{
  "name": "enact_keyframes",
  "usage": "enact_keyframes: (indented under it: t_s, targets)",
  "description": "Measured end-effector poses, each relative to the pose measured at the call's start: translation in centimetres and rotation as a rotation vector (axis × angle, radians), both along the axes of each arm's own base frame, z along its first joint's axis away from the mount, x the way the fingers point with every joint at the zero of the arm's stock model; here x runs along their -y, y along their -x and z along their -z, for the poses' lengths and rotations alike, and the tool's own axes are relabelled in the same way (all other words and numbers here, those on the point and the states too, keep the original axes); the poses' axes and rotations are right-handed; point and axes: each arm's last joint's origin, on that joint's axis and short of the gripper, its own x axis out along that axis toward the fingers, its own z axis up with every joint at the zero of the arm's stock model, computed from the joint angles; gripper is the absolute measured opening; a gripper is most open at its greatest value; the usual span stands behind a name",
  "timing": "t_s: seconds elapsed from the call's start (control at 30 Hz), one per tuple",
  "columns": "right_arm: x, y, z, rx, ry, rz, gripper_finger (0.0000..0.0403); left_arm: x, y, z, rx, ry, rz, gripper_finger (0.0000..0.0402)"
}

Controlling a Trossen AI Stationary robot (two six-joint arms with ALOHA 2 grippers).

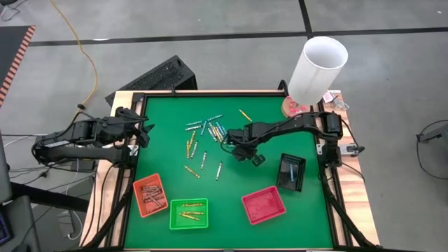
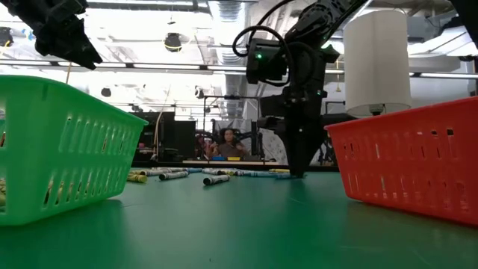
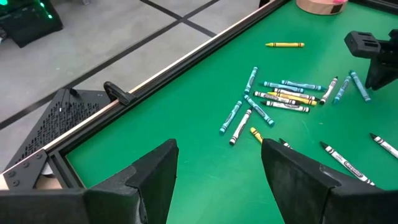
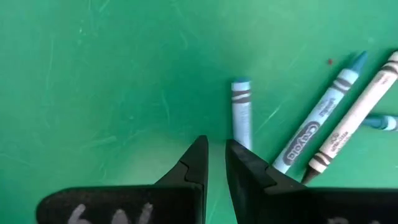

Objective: Sort crayons
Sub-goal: Put the blue crayon into the black bin

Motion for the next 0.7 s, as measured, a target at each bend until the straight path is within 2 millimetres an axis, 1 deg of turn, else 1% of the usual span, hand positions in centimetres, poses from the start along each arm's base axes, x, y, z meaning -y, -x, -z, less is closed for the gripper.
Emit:
enact_keyframes:
  t_s: [0.2,0.37,0.47,0.57,0.7]
  targets:
    - [-0.4,0.0,-0.1,-0.007,-0.001,-0.011,0.0067,0.0,0.0,0.0,0.0,0.0,0.0,0.0223]
    - [-0.4,-0.8,-1.0,0.043,0.004,-0.01,0.0067,0.0,0.0,0.0,0.0,-0.002,-0.003,0.0223]
    - [-0.1,-1.1,-1.3,0.074,0.012,-0.021,0.0067,0.0,0.0,0.0,0.0,-0.003,-0.004,0.0223]
    - [0.2,-1.1,-1.3,0.073,0.02,-0.042,0.0067,0.0,0.0,0.0,0.0,-0.003,-0.004,0.0223]
    - [0.6,-0.8,-0.7,0.073,0.025,-0.047,0.0067,0.0,0.0,0.0,-0.001,-0.005,-0.006,0.0223]
